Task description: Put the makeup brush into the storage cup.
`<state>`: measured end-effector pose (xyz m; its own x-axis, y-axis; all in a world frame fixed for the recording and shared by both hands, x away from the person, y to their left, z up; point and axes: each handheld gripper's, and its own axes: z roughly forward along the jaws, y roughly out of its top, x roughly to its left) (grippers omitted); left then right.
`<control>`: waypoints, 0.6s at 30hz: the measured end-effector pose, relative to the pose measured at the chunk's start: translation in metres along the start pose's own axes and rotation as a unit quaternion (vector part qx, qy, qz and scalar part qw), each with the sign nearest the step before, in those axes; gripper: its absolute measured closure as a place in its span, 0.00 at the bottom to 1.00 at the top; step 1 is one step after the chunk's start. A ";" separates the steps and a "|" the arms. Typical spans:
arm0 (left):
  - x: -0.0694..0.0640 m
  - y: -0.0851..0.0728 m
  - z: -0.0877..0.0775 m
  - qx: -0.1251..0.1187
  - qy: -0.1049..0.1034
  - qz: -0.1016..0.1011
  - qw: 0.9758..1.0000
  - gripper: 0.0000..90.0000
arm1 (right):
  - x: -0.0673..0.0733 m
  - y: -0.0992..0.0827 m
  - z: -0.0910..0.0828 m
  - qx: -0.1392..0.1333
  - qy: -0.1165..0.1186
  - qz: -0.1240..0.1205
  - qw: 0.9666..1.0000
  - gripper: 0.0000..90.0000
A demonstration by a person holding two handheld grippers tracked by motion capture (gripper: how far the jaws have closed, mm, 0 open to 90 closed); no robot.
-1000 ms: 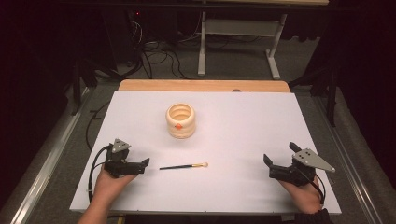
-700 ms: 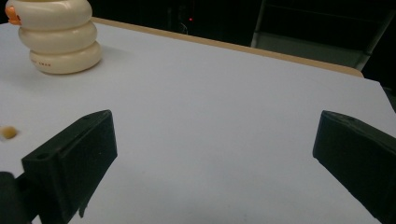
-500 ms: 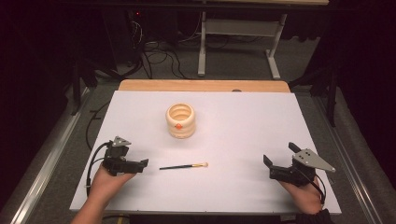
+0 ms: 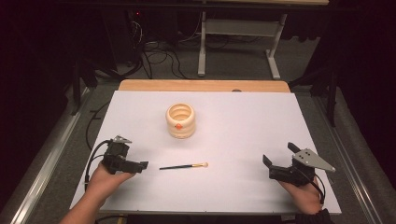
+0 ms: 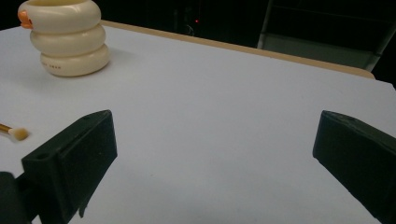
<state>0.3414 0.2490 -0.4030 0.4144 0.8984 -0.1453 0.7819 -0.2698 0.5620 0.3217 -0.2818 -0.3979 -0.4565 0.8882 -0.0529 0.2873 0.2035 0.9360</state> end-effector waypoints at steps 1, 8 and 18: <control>0.000 0.000 0.000 0.000 0.002 0.000 1.000 0.06 | -0.001 0.000 -0.001 -0.002 -0.001 -0.003 1.000 0.01; 0.002 0.003 0.000 0.023 0.002 -0.008 1.000 0.06 | -0.001 0.002 -0.003 -0.005 0.001 0.003 1.000 0.01; 0.001 0.010 -0.001 0.054 -0.003 0.004 0.999 0.01 | 0.001 0.003 -0.001 0.004 0.008 0.001 1.000 0.01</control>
<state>0.3490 0.2476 -0.3962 0.4236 0.8940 -0.1458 0.8241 -0.3135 0.4719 0.3215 -0.2803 -0.3949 -0.4694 0.8818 -0.0464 0.2953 0.2063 0.9329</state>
